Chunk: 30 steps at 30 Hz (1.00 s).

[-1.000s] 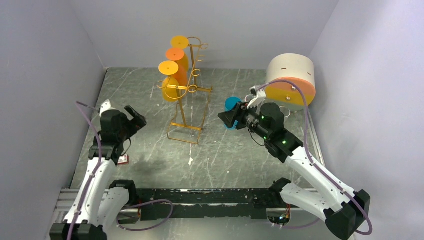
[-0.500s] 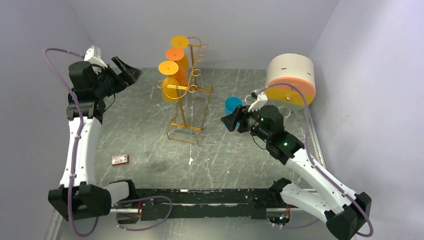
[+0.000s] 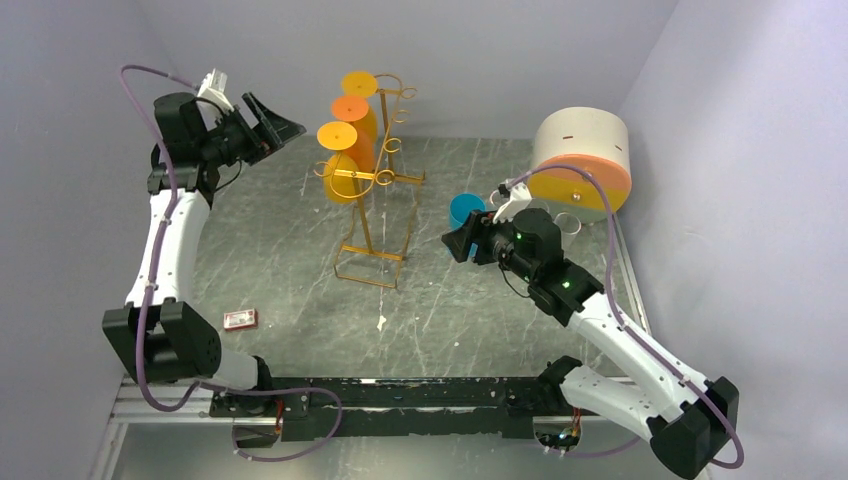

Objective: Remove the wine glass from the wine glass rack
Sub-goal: Pick up the wine glass from the wine rack.

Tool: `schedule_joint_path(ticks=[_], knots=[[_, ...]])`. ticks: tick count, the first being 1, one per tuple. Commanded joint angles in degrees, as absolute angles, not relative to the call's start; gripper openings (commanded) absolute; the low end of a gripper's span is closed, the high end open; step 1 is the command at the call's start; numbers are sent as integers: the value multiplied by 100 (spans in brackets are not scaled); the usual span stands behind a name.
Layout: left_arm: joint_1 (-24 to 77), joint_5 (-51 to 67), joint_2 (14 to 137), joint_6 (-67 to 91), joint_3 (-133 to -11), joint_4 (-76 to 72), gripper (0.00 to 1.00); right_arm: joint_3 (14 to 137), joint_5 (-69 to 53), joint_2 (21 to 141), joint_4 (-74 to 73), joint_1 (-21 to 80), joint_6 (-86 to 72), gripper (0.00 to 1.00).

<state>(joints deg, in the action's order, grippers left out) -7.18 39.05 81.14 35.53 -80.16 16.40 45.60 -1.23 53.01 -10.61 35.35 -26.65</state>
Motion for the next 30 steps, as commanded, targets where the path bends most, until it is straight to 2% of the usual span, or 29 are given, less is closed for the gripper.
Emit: schedule_joint_path(ticks=[1,5,10,14,17,20,30], knots=[[-427,4207,8344,3309,-8716,1757,90,4588,-70,5363,-947,3516,-2584,68],[-126,3733,8591,3057,-9150,2154,87,4614,-108,5384,-1002,3518,-2537,68],[73,3439,8800,2920,-9352,2320,73,4607,0,5256,-1101,3516,-2522,68],[279,3277,9192,2625,-9945,2955,71,4573,52,5147,-1133,3523,-2543,68],[341,3056,9350,2541,-10139,3181,60,4537,19,5092,-1146,3516,-2551,68],[356,3022,9316,2549,-10058,3141,54,4521,32,5067,-1158,3516,-2568,68],[369,3594,9135,2495,-9885,3095,53,4505,-32,5106,-1161,3521,-2561,68]])
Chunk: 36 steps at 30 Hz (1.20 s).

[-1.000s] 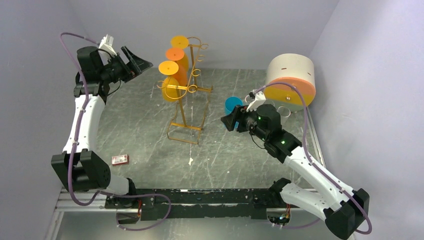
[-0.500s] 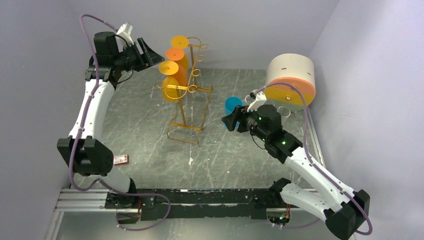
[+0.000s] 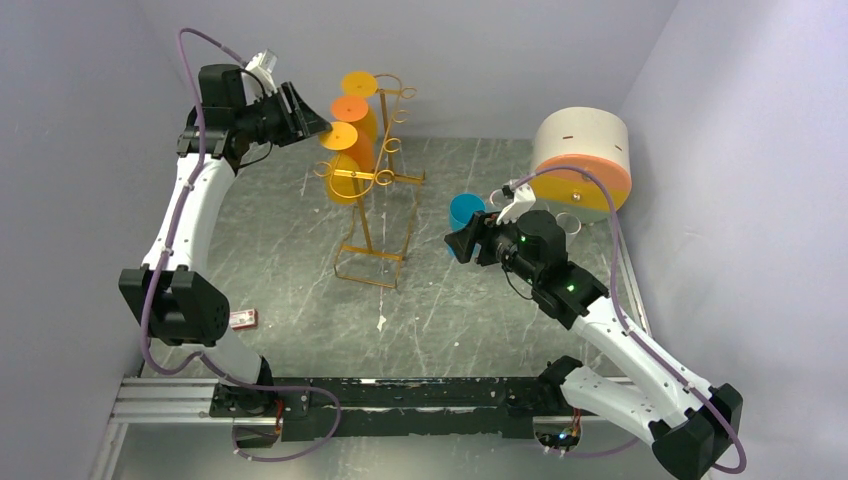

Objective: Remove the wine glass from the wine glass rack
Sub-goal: Pick up the wine glass from the wine rack.

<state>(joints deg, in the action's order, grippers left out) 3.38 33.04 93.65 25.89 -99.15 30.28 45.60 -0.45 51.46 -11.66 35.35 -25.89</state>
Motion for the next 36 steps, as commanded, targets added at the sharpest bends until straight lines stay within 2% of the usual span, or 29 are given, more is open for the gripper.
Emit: schedule_joint_path(ticks=[1,6,12,20,36], knots=[[369,3617,9104,2496,-9847,3084,52,4505,-23,5120,-1160,3524,-2556,68],[369,3684,9004,2446,-9853,3153,54,4524,-51,5188,-1176,3517,-2543,68],[369,3715,9024,2347,-9979,3325,46,4578,-75,5278,-1181,3518,-2534,68],[369,3900,9195,2193,-10031,3482,41,4595,-104,5291,-1138,3517,-2531,68],[369,3650,9151,2162,-10165,3546,17,4627,-60,5394,-1075,3520,-2546,69]])
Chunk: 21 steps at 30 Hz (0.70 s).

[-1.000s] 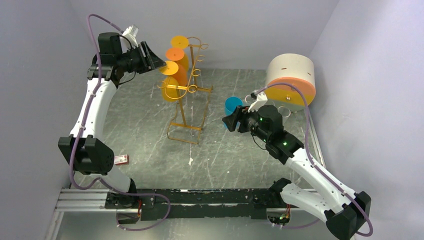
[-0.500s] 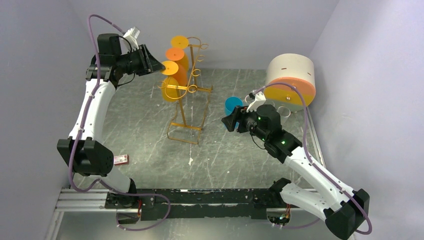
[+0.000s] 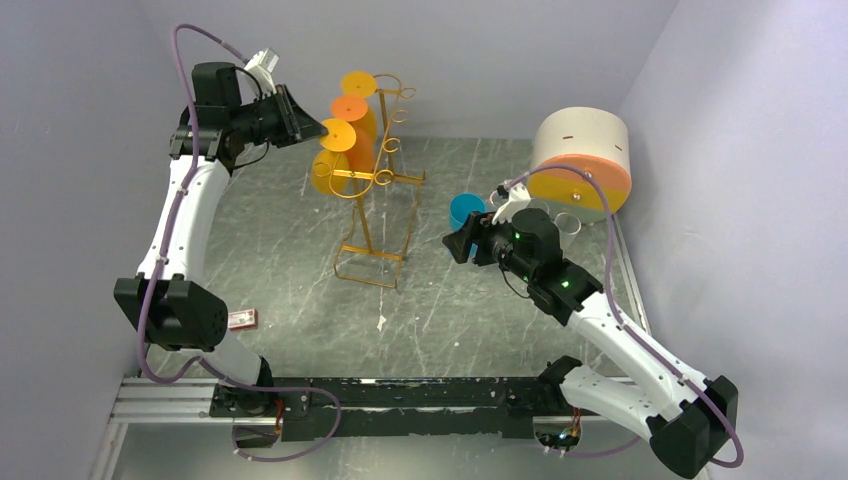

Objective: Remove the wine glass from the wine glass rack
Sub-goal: Pick up the wine glass from the wine rack.

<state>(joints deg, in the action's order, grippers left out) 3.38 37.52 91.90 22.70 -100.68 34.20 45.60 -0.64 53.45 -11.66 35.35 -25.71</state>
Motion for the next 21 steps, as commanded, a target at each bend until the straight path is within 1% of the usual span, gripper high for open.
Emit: schedule_joint_path(ticks=[1,8,15,21], knots=[[367,3655,9156,2162,-10172,3561,15,4631,-72,5415,-1066,3517,-2552,69],[369,3700,9030,2278,-10056,3429,7,4662,-195,5584,-1018,3521,-2584,69],[369,3933,8813,2821,-9886,2934,7,4617,-154,5479,-1059,3519,-2595,69],[369,3824,8691,3198,-9826,2697,7,4531,37,5216,-1187,3516,-2599,69]])
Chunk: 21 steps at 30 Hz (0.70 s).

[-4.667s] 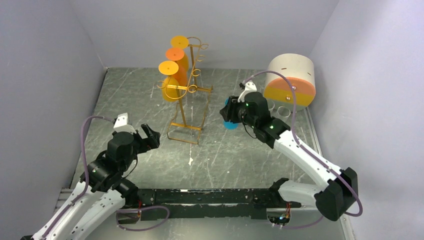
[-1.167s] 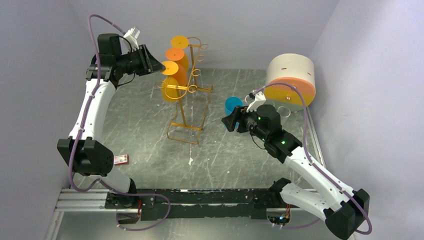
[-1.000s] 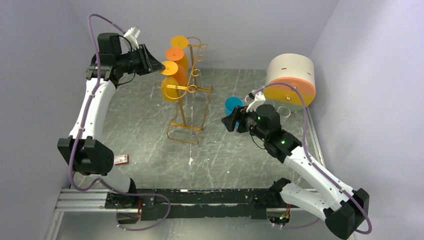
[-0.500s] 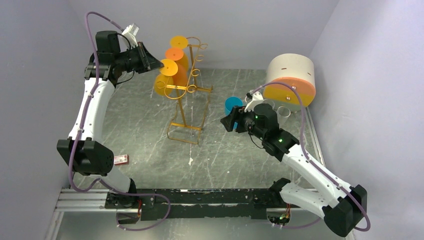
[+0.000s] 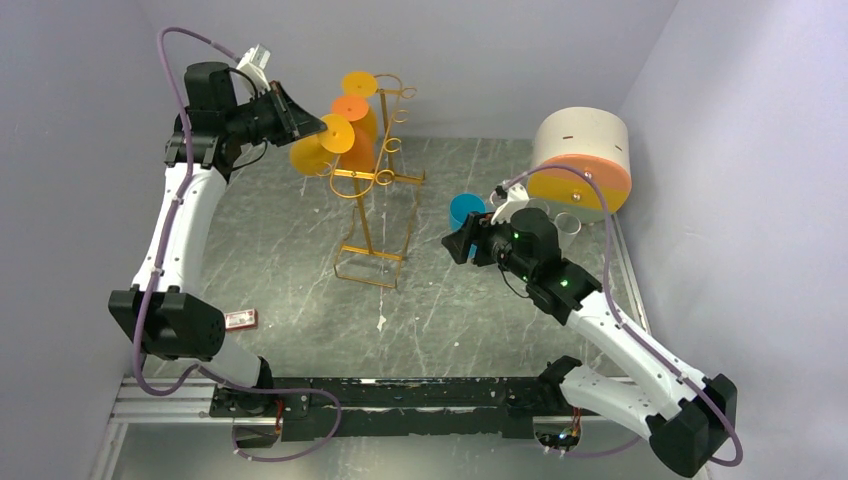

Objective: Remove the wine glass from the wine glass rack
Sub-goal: Pick up the wine glass from the wine rack.

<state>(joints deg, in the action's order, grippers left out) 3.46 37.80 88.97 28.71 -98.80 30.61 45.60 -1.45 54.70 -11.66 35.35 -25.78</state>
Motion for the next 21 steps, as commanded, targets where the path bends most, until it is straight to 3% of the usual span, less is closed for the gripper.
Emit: schedule_joint_path(ticks=[1,21], knots=[[367,3807,8724,3222,-9859,2721,7,4501,57,5183,-1172,3515,-2597,69],[220,3616,8437,3512,-9673,2302,7,4504,103,5113,-1245,3519,-2582,69]])
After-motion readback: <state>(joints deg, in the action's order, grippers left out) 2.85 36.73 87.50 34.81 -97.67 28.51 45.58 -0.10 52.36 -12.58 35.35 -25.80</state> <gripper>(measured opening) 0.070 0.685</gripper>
